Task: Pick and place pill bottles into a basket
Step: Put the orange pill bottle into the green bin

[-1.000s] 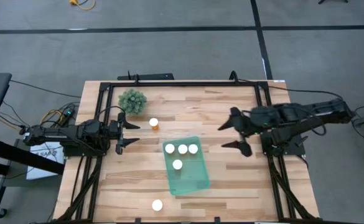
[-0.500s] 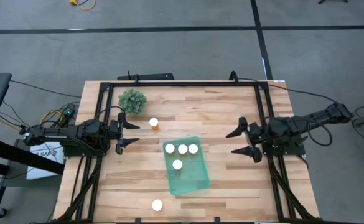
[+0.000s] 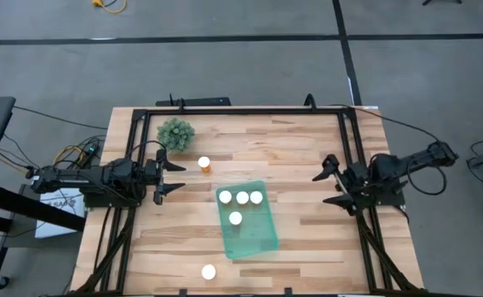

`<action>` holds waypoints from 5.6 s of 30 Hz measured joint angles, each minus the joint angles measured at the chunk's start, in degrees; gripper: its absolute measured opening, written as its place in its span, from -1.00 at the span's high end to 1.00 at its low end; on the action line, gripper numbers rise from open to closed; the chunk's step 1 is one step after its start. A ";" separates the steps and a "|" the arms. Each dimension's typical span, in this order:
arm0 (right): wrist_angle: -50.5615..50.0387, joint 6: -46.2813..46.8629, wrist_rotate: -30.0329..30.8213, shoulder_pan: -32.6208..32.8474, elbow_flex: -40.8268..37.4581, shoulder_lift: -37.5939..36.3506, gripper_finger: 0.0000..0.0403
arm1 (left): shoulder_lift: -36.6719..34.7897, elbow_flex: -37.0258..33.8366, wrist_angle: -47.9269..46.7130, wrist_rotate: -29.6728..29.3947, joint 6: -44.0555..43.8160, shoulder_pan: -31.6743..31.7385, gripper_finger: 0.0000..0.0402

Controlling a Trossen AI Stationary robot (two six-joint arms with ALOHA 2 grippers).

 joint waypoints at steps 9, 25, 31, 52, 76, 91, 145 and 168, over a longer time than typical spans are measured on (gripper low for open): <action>0.89 -3.84 -0.28 2.82 -0.27 -4.60 -0.62 | -0.02 0.00 0.00 0.00 -0.01 -0.01 -0.23; 10.93 -4.09 -1.58 5.20 -8.18 -7.53 -0.62 | -0.02 0.00 0.00 0.00 -0.01 0.01 -0.23; 6.81 -4.08 0.70 4.43 -8.18 -7.45 -0.62 | 0.00 0.01 0.00 0.00 0.01 0.01 -0.23; -11.78 0.07 8.83 -9.98 -8.18 -4.82 -0.62 | -0.02 0.00 0.01 0.00 0.01 0.00 -0.23; -15.09 7.98 5.83 -14.82 -8.16 -0.65 -0.62 | -0.02 -0.01 0.00 0.00 0.01 -0.01 -0.23; -15.07 8.00 5.87 -14.82 -8.16 -0.65 -0.62 | 0.00 -0.01 0.30 -0.03 -0.63 -0.01 -0.23; -15.04 8.02 5.89 -14.82 -8.18 -0.65 -0.62 | 50.36 53.52 -51.02 -28.42 -12.38 0.01 -0.54; -15.04 8.02 5.89 -14.82 -8.18 -0.66 -0.62 | 68.47 51.73 -51.29 -23.84 -21.90 0.01 -0.54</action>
